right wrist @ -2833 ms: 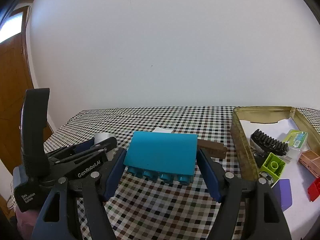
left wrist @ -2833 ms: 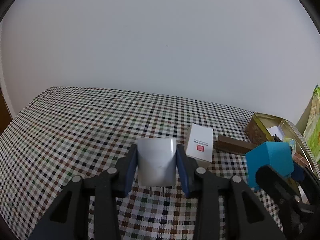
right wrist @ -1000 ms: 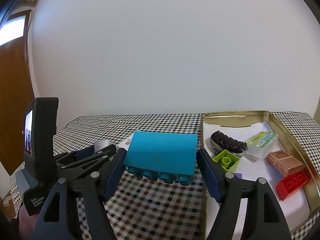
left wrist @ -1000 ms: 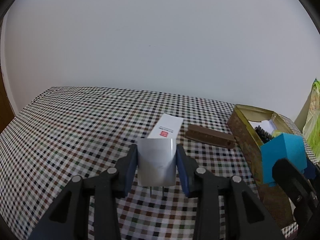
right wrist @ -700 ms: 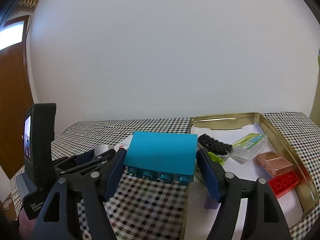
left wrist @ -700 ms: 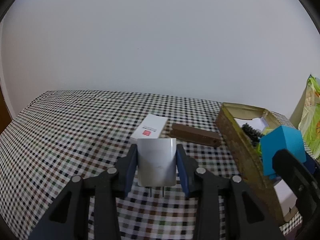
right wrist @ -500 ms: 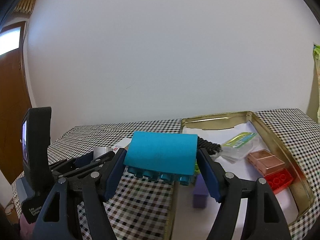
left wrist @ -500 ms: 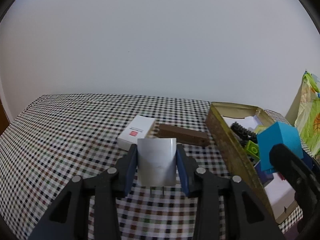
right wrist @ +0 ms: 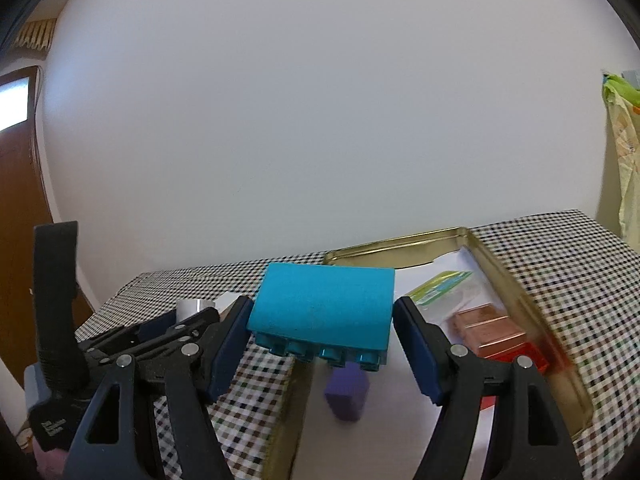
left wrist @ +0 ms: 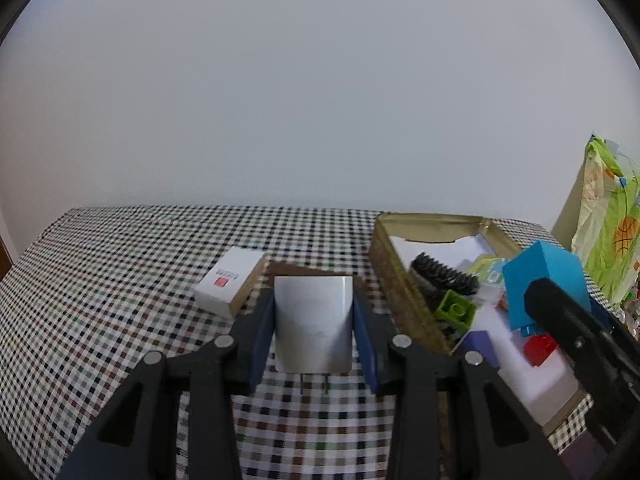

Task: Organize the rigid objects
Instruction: 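Carry the blue brick with the right gripper while the left carries the white cube over the tray, then lower both held objects into the tray and open both grippers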

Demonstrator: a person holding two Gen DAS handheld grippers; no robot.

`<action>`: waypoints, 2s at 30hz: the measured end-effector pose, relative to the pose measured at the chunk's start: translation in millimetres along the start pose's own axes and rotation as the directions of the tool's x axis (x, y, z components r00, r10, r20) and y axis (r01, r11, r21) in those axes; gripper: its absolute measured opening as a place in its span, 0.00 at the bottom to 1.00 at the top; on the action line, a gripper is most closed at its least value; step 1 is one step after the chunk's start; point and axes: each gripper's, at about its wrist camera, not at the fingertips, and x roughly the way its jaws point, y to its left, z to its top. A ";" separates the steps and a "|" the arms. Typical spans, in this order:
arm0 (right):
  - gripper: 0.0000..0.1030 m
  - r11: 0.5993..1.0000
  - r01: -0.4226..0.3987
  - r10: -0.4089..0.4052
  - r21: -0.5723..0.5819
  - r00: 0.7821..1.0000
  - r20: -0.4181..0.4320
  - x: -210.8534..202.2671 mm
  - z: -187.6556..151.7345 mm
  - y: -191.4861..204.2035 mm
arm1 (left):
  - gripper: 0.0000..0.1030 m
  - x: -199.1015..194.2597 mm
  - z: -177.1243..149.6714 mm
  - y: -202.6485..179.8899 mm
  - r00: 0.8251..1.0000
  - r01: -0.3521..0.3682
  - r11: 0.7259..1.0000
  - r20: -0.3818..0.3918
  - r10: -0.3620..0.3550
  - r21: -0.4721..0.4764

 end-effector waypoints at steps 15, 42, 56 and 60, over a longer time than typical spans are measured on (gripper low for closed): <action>0.71 0.992 0.101 -0.103 0.070 0.994 0.025 -25.7 8.1 -47.7 | 0.36 -6.9 9.2 -48.3 0.997 0.067 0.995 0.031 -0.069 0.077; 0.72 0.979 0.201 -0.202 -0.021 0.977 -0.062 -12.3 6.4 -67.4 | 0.36 27.6 -4.9 -117.5 0.992 0.117 0.986 -0.060 -0.110 0.123; 0.72 0.991 0.106 -0.096 0.083 0.988 -0.118 27.2 18.6 -90.4 | 0.36 33.7 -15.9 -131.4 0.992 0.092 0.974 -0.107 -0.071 0.209; 0.72 0.987 0.144 -0.130 0.070 0.977 -0.168 36.5 15.6 -80.3 | 0.36 33.9 -15.4 -133.4 0.993 0.068 0.973 -0.106 -0.045 0.222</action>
